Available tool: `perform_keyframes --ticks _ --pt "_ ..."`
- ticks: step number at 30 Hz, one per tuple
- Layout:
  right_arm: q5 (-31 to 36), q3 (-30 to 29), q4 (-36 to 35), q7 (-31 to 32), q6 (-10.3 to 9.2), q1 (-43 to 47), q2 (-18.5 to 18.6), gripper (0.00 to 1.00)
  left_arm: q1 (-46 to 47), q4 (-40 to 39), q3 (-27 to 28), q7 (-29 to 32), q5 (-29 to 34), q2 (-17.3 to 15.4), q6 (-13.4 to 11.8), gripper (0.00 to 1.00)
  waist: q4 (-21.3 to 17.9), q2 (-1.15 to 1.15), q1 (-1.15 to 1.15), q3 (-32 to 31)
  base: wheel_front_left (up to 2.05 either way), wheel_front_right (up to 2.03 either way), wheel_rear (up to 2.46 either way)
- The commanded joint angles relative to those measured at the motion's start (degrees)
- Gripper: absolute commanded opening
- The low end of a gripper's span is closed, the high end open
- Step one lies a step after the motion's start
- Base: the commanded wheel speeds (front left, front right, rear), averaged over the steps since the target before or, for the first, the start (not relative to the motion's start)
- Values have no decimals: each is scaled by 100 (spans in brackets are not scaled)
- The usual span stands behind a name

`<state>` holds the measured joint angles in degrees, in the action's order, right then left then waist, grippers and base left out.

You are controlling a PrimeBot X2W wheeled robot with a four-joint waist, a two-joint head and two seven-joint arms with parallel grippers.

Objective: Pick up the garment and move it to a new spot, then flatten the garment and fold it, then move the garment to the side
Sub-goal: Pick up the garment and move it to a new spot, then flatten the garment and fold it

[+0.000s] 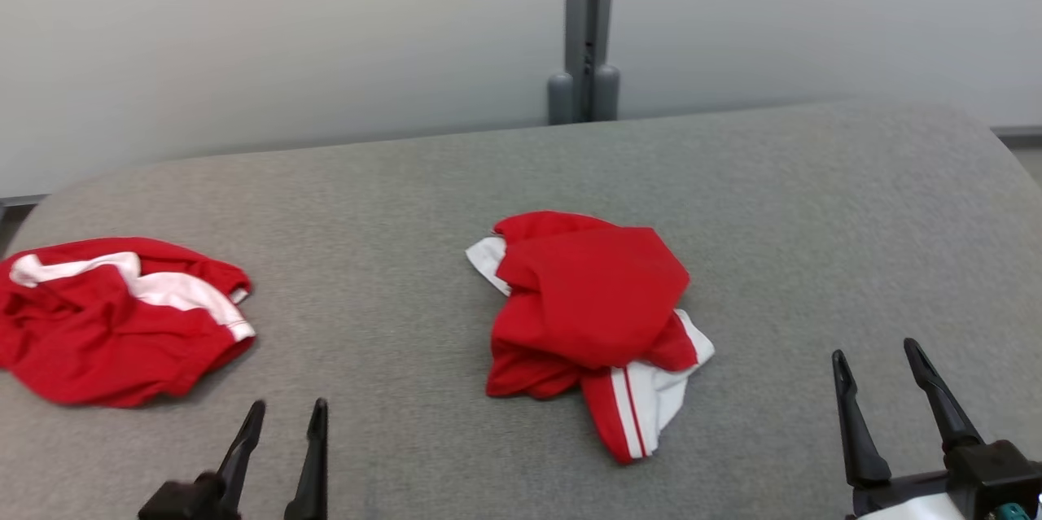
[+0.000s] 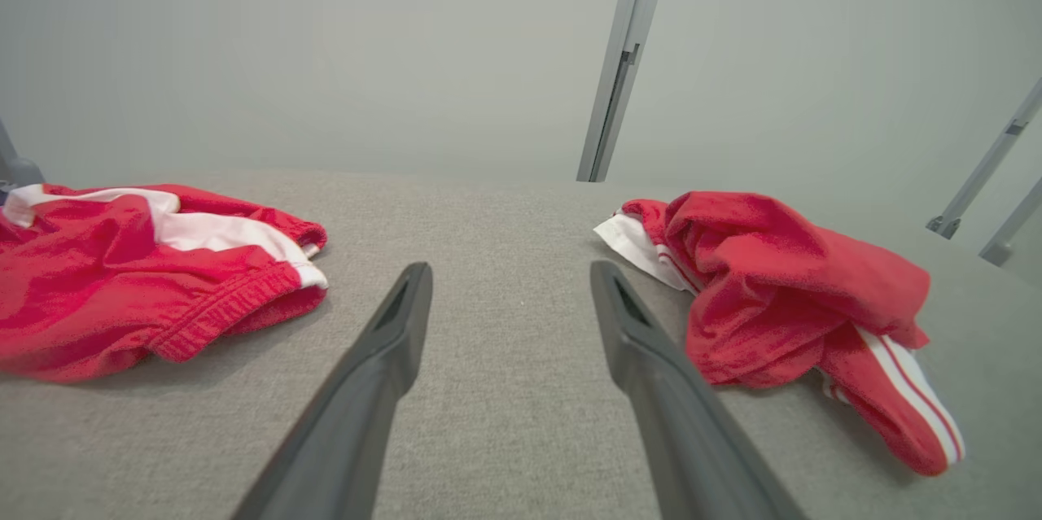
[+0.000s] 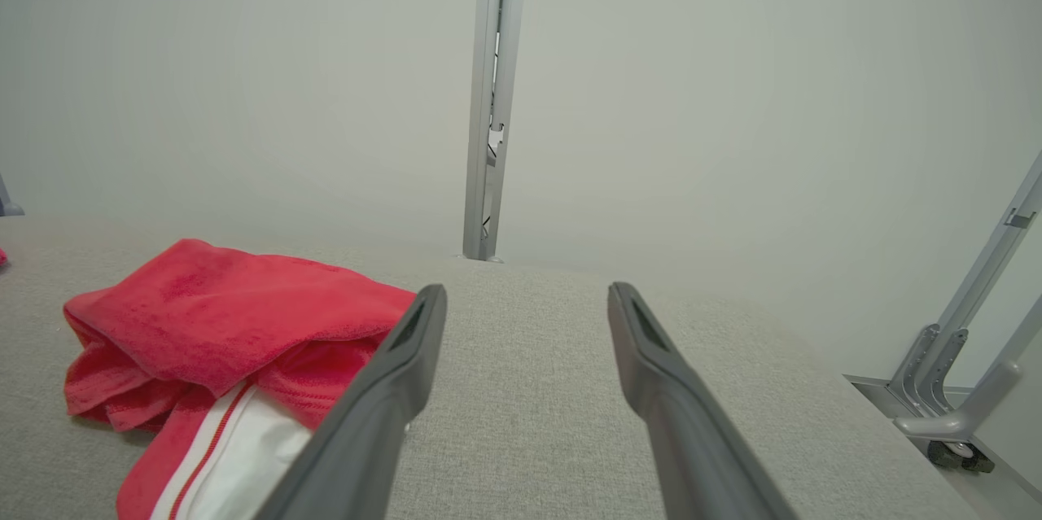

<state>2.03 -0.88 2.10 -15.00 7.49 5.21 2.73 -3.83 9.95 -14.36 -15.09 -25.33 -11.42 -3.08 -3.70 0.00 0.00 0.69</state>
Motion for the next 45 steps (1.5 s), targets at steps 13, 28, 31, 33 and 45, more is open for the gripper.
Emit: perform_keyframes --ticks 13,28,31,33,45 --pt "-107 -273 232 -28 1 439 29 100 -973 -523 1521 -10 932 626 771 100 590 0 0 -391 0 0 0" --pt "-178 -132 249 -28 1 133 30 100 -491 -443 134 167 352 763 1059 100 -6 0 0 -79 0 0 0" --pt "-194 -53 211 -28 1 -11 28 100 -51 -453 -910 726 -302 504 1051 100 -316 0 0 111 0 0 0" --pt "-240 -20 172 -28 1 -107 30 100 264 -365 -1341 1101 -737 477 1053 100 -533 0 0 277 0 0 0" --pt "-538 71 135 -28 1 -403 25 100 1499 1353 -1779 1871 -1268 335 976 100 -1593 0 0 931 0 0 0"
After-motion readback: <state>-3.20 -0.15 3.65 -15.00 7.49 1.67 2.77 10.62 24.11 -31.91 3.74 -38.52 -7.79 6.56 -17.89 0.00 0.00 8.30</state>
